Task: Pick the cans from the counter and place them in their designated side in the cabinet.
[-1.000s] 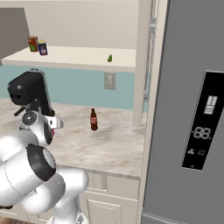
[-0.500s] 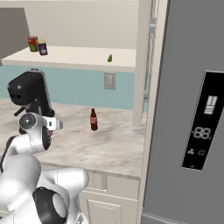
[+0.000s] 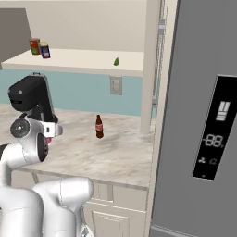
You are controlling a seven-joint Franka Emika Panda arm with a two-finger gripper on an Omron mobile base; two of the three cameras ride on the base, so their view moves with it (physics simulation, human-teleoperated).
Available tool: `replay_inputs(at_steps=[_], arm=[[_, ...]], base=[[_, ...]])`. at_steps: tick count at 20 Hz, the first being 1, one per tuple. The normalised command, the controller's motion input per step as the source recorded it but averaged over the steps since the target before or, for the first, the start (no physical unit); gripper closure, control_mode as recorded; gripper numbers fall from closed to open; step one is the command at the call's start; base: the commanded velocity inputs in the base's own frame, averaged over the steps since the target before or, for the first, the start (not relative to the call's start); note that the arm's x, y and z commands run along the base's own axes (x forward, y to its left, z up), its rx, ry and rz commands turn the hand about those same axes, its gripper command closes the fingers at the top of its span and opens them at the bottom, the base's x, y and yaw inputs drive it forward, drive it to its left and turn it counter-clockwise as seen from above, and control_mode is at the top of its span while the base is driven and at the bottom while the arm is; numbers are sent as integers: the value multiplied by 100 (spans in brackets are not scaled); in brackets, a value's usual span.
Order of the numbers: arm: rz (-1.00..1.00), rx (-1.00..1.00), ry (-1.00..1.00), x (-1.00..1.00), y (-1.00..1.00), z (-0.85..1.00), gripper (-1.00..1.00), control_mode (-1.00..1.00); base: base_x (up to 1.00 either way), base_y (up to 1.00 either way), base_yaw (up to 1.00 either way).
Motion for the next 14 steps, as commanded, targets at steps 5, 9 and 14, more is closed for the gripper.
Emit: replay_inputs(at_steps=[5, 9, 14], arm=[[0, 0, -2, -47, -12, 47, 100, -100], [0, 0, -4, -44, -14, 44, 100, -100], [0, 0, -3, -43, -15, 41, 100, -100]], base=[[0, 0, 0], [0, 0, 0], [0, 0, 0]])
